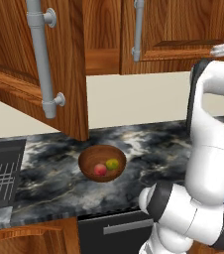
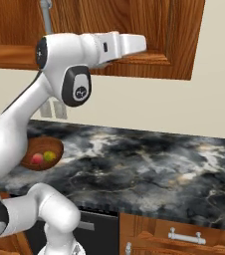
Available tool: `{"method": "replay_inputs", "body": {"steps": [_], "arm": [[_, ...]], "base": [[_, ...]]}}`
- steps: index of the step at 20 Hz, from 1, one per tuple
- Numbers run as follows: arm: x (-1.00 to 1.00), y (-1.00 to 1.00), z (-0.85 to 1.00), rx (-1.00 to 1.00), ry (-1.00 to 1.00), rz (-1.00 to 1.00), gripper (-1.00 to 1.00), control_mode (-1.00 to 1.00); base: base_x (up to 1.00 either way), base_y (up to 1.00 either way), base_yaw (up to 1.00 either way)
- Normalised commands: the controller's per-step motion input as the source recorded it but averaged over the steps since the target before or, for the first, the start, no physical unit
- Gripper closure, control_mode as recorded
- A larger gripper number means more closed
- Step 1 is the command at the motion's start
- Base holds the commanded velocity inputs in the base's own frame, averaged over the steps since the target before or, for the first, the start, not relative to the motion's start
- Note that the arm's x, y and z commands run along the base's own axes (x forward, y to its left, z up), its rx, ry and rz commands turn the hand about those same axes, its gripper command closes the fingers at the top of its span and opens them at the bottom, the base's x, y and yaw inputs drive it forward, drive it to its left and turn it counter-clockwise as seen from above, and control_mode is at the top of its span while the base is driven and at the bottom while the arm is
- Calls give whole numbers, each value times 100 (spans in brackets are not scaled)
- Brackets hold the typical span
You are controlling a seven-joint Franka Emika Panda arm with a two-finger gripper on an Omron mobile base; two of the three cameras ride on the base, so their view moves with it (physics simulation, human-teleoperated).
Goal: Open the cabinet. Pick the peach and orange from the cabinet and place them into the bowl. Then close the cabinet.
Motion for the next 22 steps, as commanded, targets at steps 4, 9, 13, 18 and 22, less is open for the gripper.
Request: {"method": "replay_inputs", "body": {"steps": [4,9,13,18,22], "arm": [[-58,-3,18,0,24,-7,-100,-100],[-73,3,-12,0,17,-2,-100,-100],[-54,16,-11,0,11,1,-100,-100],[-44,23,-13,0,0,0,-100,-100],[-44,29,-19,0,-6,0,-100,-100]], "base": [[0,0,0],[0,0,0],[0,0,0],[0,0,0],[0,0,0]]}}
